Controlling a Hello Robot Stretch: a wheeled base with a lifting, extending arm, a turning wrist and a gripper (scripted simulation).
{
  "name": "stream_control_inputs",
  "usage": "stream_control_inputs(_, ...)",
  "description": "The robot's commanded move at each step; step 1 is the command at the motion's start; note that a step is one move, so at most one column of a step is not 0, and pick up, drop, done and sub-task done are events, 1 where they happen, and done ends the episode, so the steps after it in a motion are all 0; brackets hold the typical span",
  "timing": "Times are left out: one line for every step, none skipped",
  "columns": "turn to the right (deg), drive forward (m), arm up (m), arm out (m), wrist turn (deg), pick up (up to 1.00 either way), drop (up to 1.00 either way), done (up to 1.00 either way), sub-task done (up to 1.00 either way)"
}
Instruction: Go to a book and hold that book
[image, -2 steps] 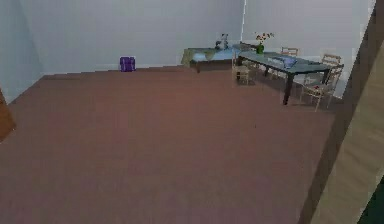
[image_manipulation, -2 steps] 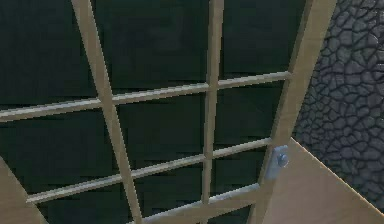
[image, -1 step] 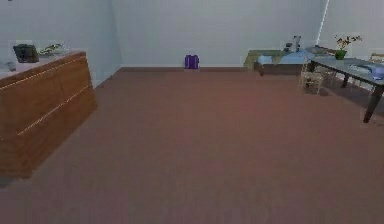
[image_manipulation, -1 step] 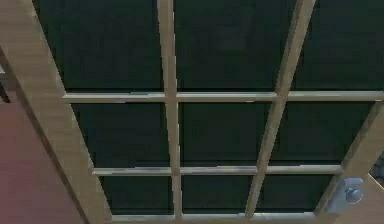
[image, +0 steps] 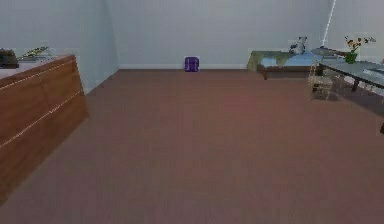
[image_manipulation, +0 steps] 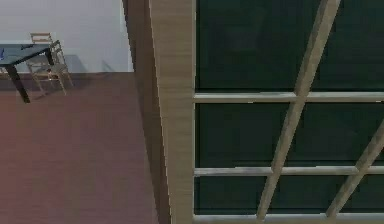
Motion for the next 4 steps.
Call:
stream_control_inputs(-39.0, 0.00, 0.00, 0.00, 0.0, 0.00, 0.00, 0.00, 0.00)
stream_control_inputs(0.0, 0.45, 0.00, 0.00, 0.0, 0.00, 0.00, 0.00, 0.00)
stream_control_inputs(-9.0, 0.00, 0.00, 0.00, 0.0, 0.00, 0.00, 0.00, 0.00)
stream_control_inputs(-3.0, 0.00, 0.00, 0.00, 0.0, 0.00, 0.00, 0.00, 0.00)
